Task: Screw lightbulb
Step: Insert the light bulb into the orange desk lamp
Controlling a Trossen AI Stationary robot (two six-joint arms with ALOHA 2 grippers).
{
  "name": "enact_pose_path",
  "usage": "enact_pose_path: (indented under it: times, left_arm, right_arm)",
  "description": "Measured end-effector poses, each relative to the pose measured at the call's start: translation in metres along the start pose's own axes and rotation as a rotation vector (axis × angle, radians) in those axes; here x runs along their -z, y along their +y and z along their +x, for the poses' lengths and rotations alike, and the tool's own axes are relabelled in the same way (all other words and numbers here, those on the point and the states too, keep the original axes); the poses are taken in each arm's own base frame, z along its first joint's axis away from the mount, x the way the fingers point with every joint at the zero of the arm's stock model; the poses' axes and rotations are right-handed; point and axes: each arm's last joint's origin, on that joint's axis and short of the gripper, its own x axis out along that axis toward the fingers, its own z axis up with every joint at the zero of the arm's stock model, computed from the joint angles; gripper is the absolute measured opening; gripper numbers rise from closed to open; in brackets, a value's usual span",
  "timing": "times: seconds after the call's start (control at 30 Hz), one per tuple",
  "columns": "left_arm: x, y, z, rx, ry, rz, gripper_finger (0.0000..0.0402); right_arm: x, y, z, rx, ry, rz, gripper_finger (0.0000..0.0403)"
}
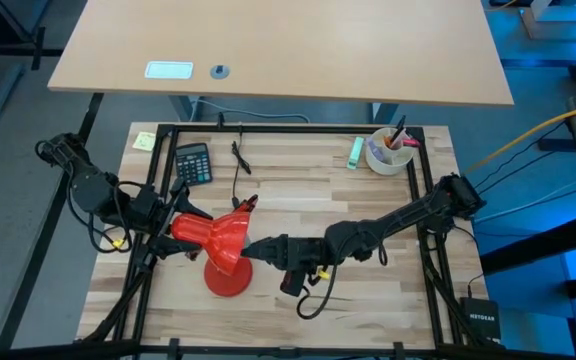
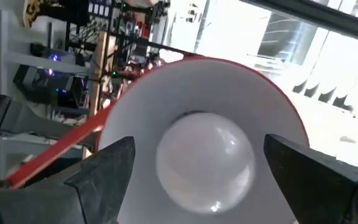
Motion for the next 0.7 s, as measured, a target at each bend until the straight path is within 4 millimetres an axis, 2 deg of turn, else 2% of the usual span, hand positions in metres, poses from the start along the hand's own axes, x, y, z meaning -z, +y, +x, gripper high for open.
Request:
enact_pose_path:
  times: [0.2, 0.37, 0.53, 0.7]
  left_arm:
    - [0.000, 0.000, 0.000, 0.000, 0.001, 0.000, 0.0258]
    - [0.000, 0.000, 0.000, 0.004, 0.001, 0.002, 0.0258]
    - [0.000, 0.000, 0.000, 0.003, 0.000, -0.004, 0.0258]
    - [0.000, 0.000, 0.000, 0.001, 0.001, -0.002, 0.0258]
  right_arm:
    - [0.010, 0.001, 0.003, 0.030, 0.002, 0.001, 0.0363]
    - [0.011, -0.006, 0.013, 0.046, -0.011, 0.005, 0.0363]
    - [0.005, 0.001, 0.030, -0.002, 0.040, 0.000, 0.0363]
    - [0.004, 0.002, 0.030, -0.017, 0.073, 0.025, 0.0363]
